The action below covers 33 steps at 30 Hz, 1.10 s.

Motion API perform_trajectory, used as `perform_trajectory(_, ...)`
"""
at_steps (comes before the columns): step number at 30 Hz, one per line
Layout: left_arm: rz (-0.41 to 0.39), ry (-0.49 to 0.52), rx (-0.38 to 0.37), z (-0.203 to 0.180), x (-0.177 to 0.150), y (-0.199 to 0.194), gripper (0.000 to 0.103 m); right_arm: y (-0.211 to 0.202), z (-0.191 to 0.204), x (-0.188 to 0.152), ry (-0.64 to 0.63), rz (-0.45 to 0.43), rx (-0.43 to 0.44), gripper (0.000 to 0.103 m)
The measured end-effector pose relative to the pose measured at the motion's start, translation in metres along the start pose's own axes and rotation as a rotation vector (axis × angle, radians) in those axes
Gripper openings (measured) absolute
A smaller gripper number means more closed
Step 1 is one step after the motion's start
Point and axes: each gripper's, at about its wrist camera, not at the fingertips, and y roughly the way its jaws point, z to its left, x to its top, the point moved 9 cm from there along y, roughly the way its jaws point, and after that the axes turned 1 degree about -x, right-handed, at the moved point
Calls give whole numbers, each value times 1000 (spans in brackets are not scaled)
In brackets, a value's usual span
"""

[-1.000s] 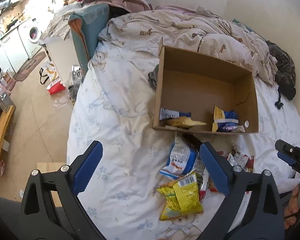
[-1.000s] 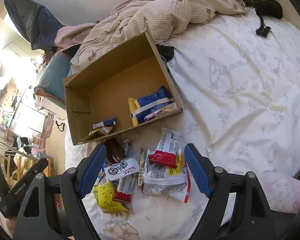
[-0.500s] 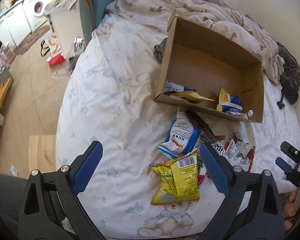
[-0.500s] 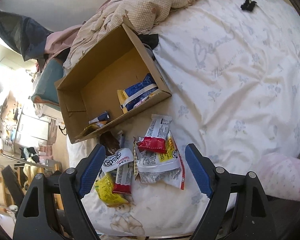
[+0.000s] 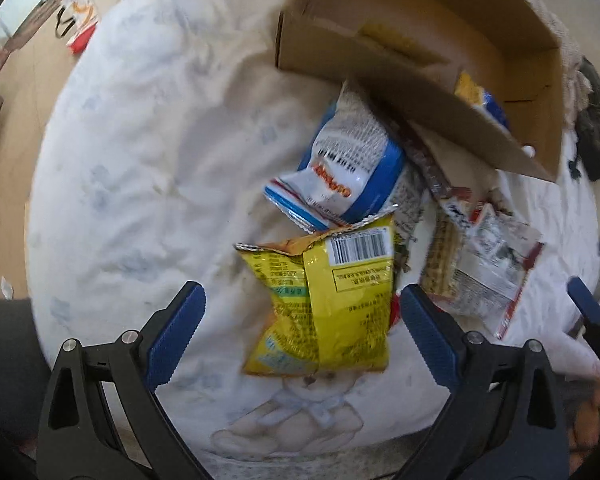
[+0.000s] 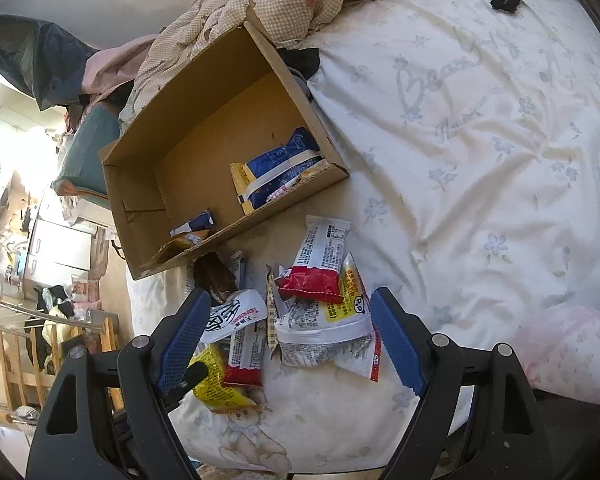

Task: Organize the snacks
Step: 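Return to the pile and grasp the yellow chip bag with left tool, then grasp a white bar with red end using the right tool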

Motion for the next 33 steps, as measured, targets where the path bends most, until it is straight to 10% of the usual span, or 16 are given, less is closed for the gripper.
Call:
perform_trajectory(10, 83, 23, 42, 1, -33, 23, 96, -1, -11, 2, 37, -2, -5, 85)
perform_trajectory(14, 87, 48, 27, -2, -34, 19, 59, 0, -14, 4, 54, -3, -11, 85)
perform_trajectory(17, 98, 88, 25, -5, -37, 12, 51, 3, -19, 5, 72, 8, -16, 85)
perform_trajectory(27, -50, 214, 62, -4, -3, -79, 49, 30, -19, 29, 72, 79, -56, 84)
perform_trajectory(33, -85, 218, 72, 13, 30, -85, 49, 71, 3, 37, -95, 203, -101, 59)
